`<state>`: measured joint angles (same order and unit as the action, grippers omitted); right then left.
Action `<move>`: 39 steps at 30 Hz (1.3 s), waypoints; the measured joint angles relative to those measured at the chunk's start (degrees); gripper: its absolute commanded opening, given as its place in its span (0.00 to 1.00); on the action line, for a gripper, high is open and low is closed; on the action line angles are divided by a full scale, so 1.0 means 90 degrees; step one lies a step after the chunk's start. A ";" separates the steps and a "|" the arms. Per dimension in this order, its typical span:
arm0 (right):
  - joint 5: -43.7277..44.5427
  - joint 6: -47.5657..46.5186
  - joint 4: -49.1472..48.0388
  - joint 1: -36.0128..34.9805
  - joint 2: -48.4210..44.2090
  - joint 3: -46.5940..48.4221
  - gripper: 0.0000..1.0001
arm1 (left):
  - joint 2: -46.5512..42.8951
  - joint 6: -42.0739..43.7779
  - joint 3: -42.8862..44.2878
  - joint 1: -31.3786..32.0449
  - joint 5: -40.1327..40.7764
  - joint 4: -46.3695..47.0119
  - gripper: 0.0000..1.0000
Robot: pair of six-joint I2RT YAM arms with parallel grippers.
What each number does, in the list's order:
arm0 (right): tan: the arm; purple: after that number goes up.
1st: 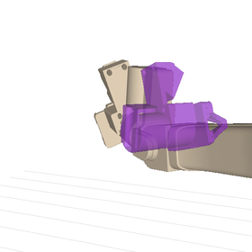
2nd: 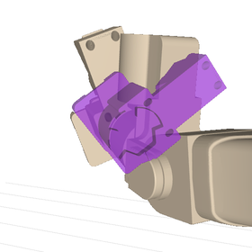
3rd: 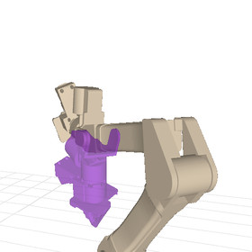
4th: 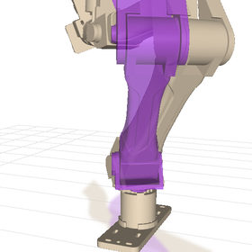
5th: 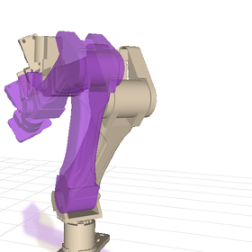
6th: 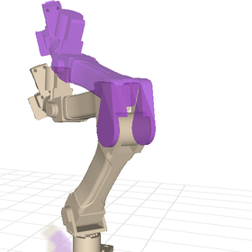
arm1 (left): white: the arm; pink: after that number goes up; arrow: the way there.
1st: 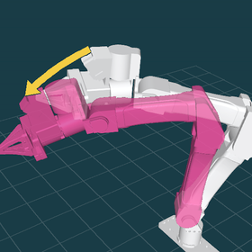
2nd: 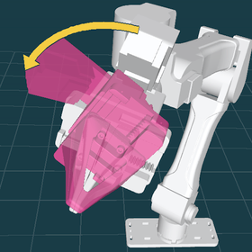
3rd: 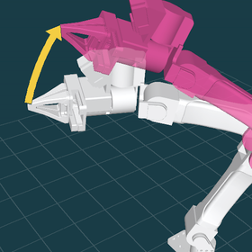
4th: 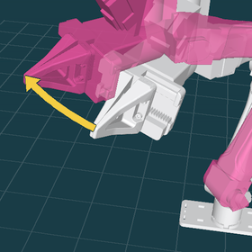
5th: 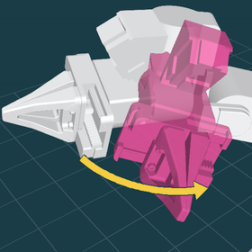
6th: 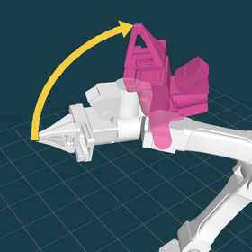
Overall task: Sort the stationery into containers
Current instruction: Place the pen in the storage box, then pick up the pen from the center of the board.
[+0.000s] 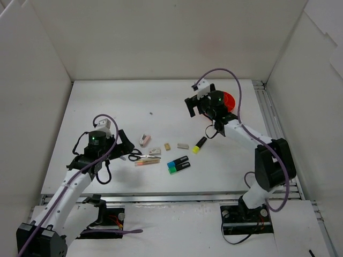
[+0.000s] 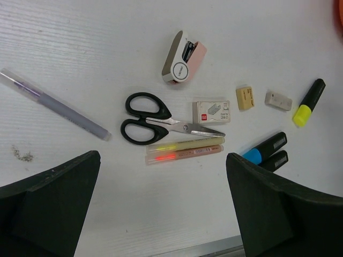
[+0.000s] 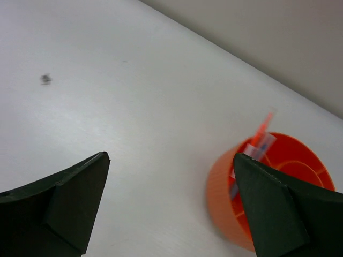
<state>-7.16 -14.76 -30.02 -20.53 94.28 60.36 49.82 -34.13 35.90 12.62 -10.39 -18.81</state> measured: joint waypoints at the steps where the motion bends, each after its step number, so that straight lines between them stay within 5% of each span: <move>1: -0.0078 -0.0049 0.0372 -0.0233 -0.0136 0.0155 0.98 | -0.0053 -0.0073 0.0000 0.0000 -0.0002 -0.0075 1.00; 10: 0.0401 -0.0102 0.1724 -0.2176 -0.0952 -0.0255 0.98 | -0.0090 -0.0821 -0.0121 0.0100 0.0010 -0.0595 0.99; 21: 0.2244 0.1396 0.1836 -0.2278 -0.2523 -0.1486 0.98 | 0.0901 -0.1336 0.0051 0.0976 0.1392 -0.1290 1.00; 28: 0.2492 0.1775 0.2227 -0.2361 -0.2936 -0.1549 0.98 | 0.1851 -0.2171 0.0682 0.0376 0.2118 -0.1579 0.98; 39: 0.3179 0.1802 0.2725 -0.2407 -0.3262 -0.1812 0.98 | 0.3949 -0.3458 0.1722 0.0029 0.2837 -0.1775 0.70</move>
<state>21.45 1.45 -5.50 -42.19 64.93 44.05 85.36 -65.25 51.40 12.88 15.14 -34.79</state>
